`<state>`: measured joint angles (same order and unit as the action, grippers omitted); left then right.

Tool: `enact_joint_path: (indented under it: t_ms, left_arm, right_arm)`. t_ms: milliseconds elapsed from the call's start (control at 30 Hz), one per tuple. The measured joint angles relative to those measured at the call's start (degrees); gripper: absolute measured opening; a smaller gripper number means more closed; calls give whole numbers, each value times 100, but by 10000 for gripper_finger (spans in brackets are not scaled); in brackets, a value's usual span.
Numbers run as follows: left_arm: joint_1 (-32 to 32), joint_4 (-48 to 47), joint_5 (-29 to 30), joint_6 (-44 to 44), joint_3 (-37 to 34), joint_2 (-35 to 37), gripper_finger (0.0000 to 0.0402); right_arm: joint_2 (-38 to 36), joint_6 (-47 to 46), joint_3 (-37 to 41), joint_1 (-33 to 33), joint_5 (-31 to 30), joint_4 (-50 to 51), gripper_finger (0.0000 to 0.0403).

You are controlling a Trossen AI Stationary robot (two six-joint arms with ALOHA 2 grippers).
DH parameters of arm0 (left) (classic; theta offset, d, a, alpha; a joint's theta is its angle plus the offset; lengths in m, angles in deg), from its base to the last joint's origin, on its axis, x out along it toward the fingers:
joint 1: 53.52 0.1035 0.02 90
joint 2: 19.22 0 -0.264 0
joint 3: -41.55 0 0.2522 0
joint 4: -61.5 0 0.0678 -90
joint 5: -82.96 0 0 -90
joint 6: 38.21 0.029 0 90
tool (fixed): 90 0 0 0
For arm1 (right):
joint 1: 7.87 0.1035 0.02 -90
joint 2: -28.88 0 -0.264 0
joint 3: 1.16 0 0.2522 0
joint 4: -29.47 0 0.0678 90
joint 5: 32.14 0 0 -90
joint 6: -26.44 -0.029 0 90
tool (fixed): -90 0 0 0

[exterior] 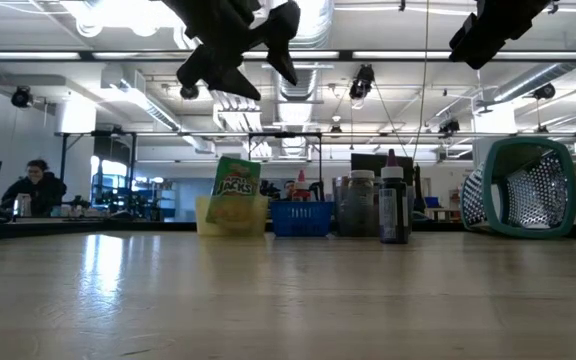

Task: Pick & Place Kitchen Items
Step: Put the large purple food coloring bottle into the blue bin

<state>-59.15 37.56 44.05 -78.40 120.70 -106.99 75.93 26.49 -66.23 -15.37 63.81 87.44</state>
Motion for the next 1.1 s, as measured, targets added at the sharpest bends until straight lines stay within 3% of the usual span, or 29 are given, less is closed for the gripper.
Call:
enact_joint_path:
  t_ms: [300,533,633,900,1100]
  left_arm:
    - [8,-111,37,860,-7,13,337]
    - [171,-97,-1424,1800,205,21,337]
    - [202,-95,-1748,2048,347,31,337]
    - [208,-718,-1857,2455,574,85,329]
    - [202,-1191,-1618,2403,564,341,285]
  right_arm:
    - [0,1,0,0,-1,0,8]
    - [-2,2,0,0,0,0,8]
    - [-2,54,0,-1,-1,-13,8]
    - [-1,92,0,0,5,-141,8]
    - [4,-748,0,24,61,-799,8]
